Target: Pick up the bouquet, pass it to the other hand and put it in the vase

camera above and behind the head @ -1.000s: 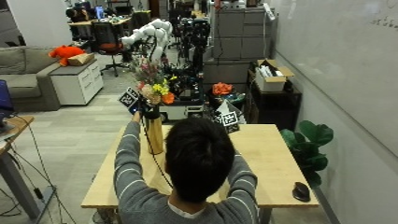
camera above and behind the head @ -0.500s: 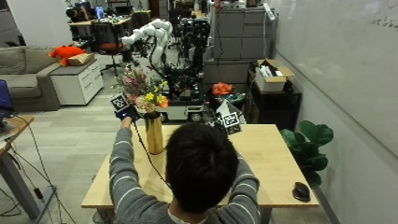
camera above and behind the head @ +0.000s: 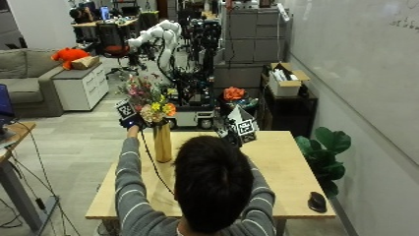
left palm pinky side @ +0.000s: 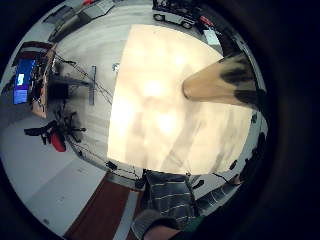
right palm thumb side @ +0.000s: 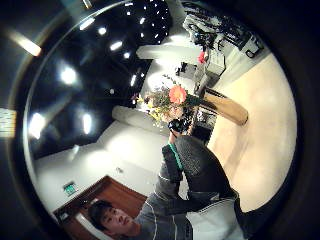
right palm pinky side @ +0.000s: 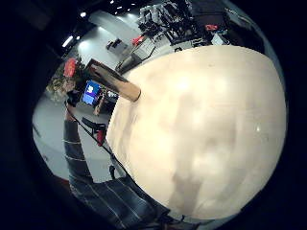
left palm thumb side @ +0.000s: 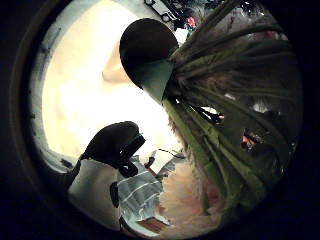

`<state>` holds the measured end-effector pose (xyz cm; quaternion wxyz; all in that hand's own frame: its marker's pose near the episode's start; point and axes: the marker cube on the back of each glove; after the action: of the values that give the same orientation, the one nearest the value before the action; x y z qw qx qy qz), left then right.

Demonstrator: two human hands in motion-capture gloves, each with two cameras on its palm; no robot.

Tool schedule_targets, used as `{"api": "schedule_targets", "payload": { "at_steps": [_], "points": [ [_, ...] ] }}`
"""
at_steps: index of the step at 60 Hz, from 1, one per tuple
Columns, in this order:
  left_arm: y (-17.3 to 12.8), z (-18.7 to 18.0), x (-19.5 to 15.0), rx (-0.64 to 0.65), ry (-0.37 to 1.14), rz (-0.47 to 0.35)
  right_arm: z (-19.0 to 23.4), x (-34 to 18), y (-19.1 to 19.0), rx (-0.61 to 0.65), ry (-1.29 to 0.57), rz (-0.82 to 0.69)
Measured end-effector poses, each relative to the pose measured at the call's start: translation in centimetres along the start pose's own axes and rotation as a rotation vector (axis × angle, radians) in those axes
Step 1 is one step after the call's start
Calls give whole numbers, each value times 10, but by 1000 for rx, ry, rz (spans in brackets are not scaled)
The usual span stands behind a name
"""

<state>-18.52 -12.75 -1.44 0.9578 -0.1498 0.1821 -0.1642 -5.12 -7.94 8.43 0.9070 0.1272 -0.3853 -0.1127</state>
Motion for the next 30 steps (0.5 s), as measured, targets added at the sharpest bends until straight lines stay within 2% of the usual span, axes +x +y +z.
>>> {"api": "schedule_targets", "payload": {
  "at_steps": [2, 4, 7, 9, 11, 13, 16, 21, 24, 26, 30],
  "points": [
    [10, 5, -3, -87, 8, -59, -1, 0, 0, -1, -10, -19],
    [15, 7, -3, -129, 17, -69, -1, -1, 1, -6, -26, -10],
    [11, 6, -6, -79, 24, -76, -2, -3, 4, -11, -32, -15],
    [9, 6, -10, -56, 22, -141, -3, -4, 5, -6, -23, -43],
    [14, 8, -13, -90, 28, -178, -3, -5, 4, 4, -16, -79],
    [15, 8, -12, -88, 37, -140, -3, -7, 5, 6, -29, -83],
    [9, 7, -13, -4, 44, -69, -2, -10, 7, -1, -59, -71],
    [10, 8, -22, 45, 53, -155, -1, -8, 7, -6, -52, -121],
    [13, 5, -24, 110, 64, -124, 0, -7, 7, -9, -51, -111],
    [14, 6, -25, 105, 77, -93, 2, -8, 8, -14, -67, -93],
    [10, 12, -33, 39, 89, -133, 5, -6, 8, -18, -61, -37]
  ]
}}
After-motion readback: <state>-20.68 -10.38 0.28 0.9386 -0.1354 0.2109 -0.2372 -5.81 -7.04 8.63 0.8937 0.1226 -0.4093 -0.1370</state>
